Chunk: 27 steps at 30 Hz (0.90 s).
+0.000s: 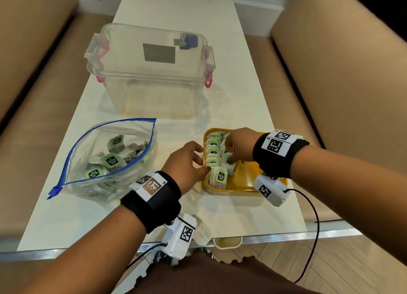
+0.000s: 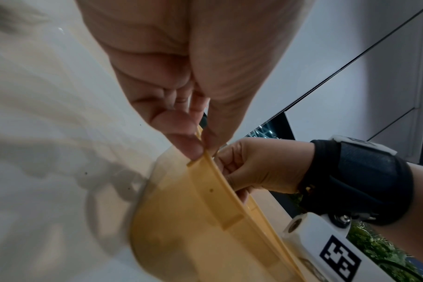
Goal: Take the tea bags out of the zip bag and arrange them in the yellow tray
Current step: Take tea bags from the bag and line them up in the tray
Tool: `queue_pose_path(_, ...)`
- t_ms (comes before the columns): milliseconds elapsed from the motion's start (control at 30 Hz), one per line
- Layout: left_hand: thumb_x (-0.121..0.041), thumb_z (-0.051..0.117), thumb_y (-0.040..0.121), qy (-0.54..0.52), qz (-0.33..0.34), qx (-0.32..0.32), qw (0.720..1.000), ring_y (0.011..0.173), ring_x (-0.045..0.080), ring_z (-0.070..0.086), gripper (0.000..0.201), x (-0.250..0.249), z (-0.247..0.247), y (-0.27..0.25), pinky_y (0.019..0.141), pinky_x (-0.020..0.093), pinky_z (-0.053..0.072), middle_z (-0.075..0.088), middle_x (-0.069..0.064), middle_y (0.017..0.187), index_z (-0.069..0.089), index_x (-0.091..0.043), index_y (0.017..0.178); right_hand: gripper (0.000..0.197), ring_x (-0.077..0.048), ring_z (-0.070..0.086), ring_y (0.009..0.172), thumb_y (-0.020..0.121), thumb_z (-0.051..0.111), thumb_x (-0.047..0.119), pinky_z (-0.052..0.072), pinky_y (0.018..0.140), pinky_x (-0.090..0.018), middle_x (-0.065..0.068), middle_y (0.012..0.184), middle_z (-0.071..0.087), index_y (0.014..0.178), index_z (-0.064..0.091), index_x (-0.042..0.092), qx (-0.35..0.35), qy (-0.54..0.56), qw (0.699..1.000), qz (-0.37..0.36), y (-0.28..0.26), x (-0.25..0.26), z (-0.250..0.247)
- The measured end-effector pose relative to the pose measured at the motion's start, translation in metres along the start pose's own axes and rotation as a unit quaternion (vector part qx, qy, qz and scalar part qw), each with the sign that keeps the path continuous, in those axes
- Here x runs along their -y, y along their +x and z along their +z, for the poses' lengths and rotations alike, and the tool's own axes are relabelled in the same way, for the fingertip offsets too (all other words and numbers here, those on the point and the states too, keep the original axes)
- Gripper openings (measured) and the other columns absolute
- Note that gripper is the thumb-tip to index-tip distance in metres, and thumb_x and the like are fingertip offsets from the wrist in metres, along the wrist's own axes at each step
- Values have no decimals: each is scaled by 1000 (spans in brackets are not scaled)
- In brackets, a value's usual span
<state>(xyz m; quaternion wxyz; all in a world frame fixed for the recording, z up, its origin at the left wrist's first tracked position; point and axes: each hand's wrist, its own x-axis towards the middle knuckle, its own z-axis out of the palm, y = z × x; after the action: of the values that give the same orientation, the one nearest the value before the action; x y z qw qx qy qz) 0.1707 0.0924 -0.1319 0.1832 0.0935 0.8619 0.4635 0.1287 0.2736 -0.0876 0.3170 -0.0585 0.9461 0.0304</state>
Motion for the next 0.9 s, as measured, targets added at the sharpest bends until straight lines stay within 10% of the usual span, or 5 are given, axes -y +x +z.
queue_pose_path(333, -27, 73, 79, -3, 1, 6, 1000, 73, 21, 65, 40, 1, -1, -1, 70, 42, 56, 63, -4, 89, 51, -23, 111, 26, -17, 54, 71, 81, 73, 24, 50, 72, -30, -11, 92, 71, 98, 67, 5, -52, 35, 998, -8, -7, -2, -4)
queue_pose_path(633, -33, 63, 88, 44, 48, -6, 998, 65, 15, 65, 19, -1, -23, -23, 65, 28, 49, 65, -7, 85, 57, -21, 101, 13, -12, 57, 76, 82, 71, 27, 38, 59, -18, 5, 84, 64, 92, 66, 19, -203, 118, 968, -89, -78, 5, -19)
queue_pose_path(900, -35, 68, 85, 187, 162, 210, 946, 73, 2, 56, 16, 32, -21, -63, 69, 13, 41, 55, -15, 94, 67, -30, 100, 8, 0, 52, 69, 84, 69, 26, 39, 64, -11, 15, 80, 60, 92, 68, 24, -65, 189, 960, -194, -127, 49, 58)
